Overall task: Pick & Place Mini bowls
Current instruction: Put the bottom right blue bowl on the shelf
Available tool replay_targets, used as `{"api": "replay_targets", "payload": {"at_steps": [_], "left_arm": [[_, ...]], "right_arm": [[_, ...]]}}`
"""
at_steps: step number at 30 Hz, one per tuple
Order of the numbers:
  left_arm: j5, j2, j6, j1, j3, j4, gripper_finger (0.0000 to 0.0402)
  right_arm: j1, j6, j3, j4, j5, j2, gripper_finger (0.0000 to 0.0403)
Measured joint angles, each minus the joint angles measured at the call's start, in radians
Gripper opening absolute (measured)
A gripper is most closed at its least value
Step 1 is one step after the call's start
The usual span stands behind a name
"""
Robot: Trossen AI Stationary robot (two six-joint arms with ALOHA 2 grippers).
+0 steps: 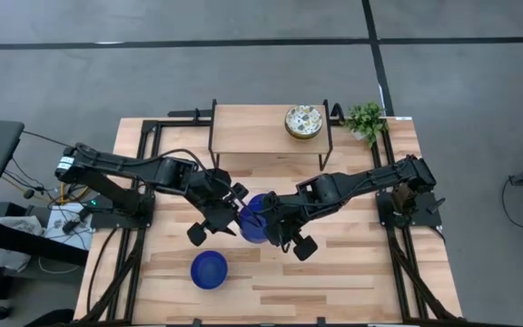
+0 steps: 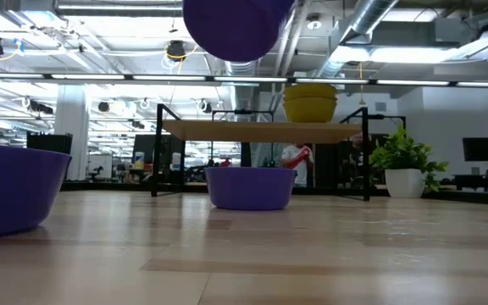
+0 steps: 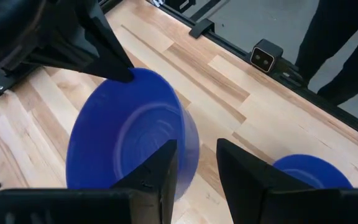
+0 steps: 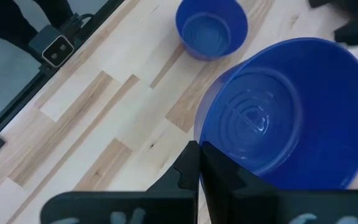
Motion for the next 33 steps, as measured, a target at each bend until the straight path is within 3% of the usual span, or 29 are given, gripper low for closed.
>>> {"api": "replay_targets", "payload": {"at_steps": [25, 28, 33], "left_arm": [[-0.008, 0.054, 0.003, 0.009, -0.001, 0.004, 0.011], [-0.009, 0.055, 0.003, 0.008, -0.001, 0.005, 0.0091], [-0.015, 0.064, -0.001, 0.004, -0.001, -0.005, 0.0013]], "right_arm": [[0.002, -0.001, 0.0, 0.003, 0.0, 0.0, 0.0], [0.002, -0.001, 0.0, 0.003, 0.0, 0.0, 0.0], [0.006, -0.004, 0.0, 0.002, 0.01, -0.001, 0.0]]}}
